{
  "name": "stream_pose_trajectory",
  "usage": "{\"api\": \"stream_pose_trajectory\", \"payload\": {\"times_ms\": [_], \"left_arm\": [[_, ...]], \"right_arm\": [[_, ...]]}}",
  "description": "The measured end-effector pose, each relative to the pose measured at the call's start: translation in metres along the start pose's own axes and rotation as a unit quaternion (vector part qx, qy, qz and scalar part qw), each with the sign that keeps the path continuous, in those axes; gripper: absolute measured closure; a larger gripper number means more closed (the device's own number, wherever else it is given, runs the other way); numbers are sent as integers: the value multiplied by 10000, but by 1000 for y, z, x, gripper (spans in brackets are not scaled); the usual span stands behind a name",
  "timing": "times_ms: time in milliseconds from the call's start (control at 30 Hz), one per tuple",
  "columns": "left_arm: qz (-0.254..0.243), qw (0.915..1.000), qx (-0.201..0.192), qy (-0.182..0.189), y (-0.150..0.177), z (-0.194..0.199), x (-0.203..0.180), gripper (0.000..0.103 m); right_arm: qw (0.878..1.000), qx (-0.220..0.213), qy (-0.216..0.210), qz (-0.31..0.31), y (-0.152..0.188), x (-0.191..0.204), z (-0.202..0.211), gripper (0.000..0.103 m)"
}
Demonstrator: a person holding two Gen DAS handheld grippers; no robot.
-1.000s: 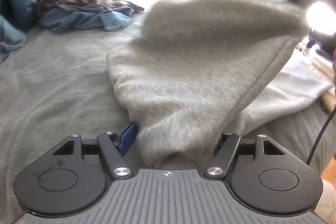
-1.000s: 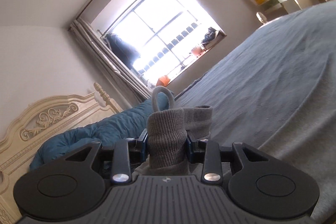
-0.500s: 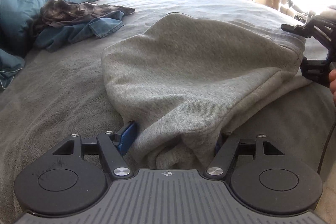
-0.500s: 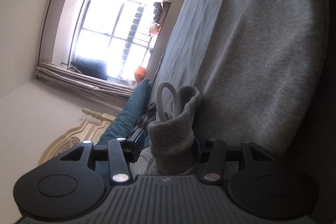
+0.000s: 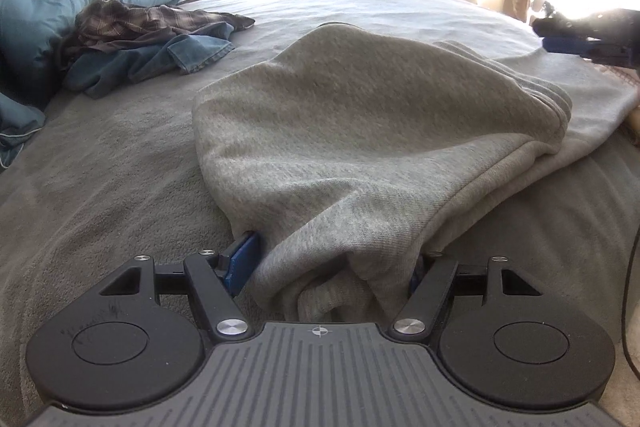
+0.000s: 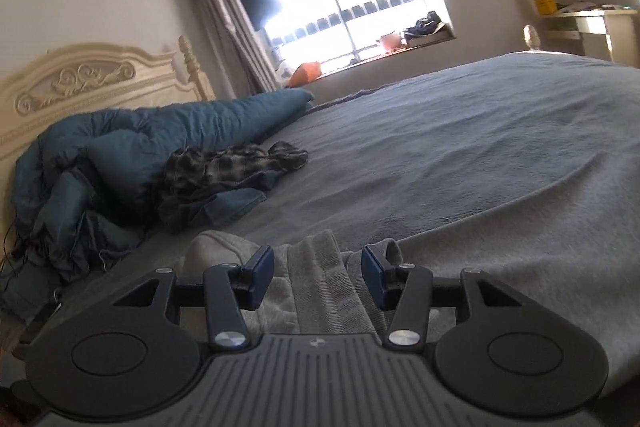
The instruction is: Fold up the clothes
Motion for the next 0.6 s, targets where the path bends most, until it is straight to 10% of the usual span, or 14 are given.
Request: {"api": "stream_pose_trajectory", "payload": {"times_ms": [333,600], "left_arm": [[18,10000,38,16,0,-3,1,33],[-6,10000,43,-34,0,-3,1,33]], "right_arm": [[9840,1666,-603,198,23,-15,-60,52],[9935,962,-358,-496,5,-23,-18,91]]}}
Point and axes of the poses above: each gripper's, at about its wrist camera, not at the fingertips, and z roughly against the way its jaws point, x to its left, y to its underside, the point moved 6 cm from there along -z, roughly the way its jaws point, and after that the axes turned 2 degrees about -y, right-handed, at the moved point
